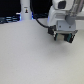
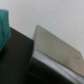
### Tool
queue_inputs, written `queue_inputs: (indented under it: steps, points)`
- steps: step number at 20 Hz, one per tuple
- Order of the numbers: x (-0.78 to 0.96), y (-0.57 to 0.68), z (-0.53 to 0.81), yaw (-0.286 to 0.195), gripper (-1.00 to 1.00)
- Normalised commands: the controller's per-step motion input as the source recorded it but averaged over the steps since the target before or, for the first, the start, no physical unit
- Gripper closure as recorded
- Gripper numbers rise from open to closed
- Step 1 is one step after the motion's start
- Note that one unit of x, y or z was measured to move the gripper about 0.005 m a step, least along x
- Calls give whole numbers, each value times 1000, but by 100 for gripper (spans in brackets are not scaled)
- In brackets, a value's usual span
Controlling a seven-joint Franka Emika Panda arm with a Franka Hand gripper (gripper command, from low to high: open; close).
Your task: Open the kcup holder, insert the kcup into the holder, and close the kcup holder
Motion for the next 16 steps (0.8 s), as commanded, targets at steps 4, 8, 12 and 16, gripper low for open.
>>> queue_inputs:
  steps: [4,8,12,16]
  points:
    - [-442,658,15,66,-100]
    - [-539,647,21,52,-100]
    - [-552,616,0,51,-100]
    - [-568,600,-2,49,-100]
